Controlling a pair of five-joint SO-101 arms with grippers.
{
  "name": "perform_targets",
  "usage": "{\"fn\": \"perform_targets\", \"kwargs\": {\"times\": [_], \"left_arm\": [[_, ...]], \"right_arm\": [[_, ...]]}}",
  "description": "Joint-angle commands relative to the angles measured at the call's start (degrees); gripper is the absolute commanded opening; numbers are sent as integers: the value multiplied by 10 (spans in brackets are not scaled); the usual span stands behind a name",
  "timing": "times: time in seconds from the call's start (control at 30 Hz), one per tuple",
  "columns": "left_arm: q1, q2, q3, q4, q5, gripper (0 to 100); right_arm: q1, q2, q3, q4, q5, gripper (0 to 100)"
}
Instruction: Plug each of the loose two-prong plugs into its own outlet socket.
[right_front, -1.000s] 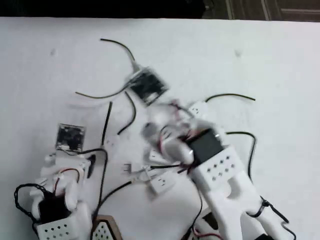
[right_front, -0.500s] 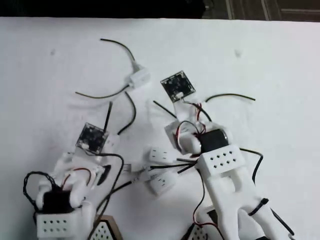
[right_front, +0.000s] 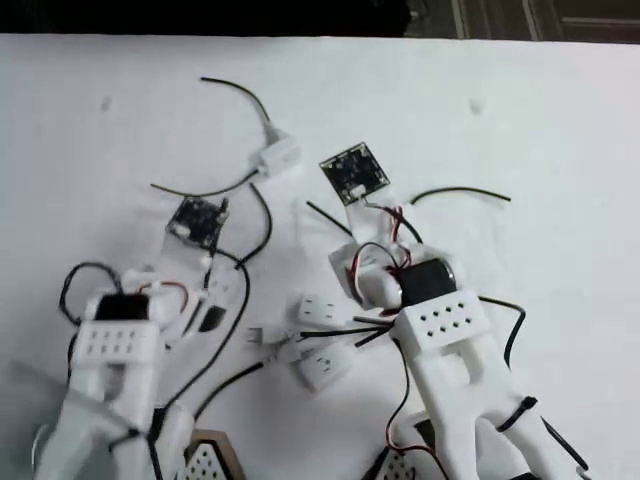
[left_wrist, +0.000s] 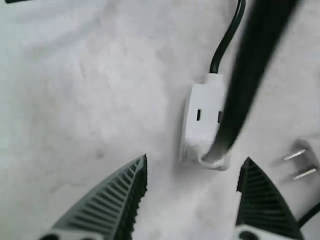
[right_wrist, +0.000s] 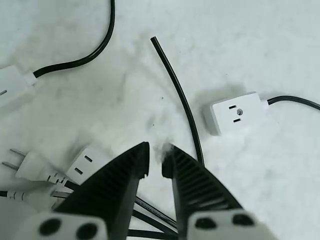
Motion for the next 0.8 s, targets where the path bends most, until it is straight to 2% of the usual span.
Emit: {"fn": "perform_targets", "kwargs": {"times": [0.0, 0.2, 0.47, 0.77], "left_arm": [[23, 147, -72, -33, 3, 294], [32, 289, -178, 11, 6, 280], [33, 350, -246, 19, 2, 15], [29, 354, -390, 24, 11, 23]], "right_arm": [[10, -17, -3, -7, -4, 52], [11, -17, -3, -7, -4, 52], [11, -17, -3, -7, -4, 52], [51, -22, -4, -10, -4, 52]]}}
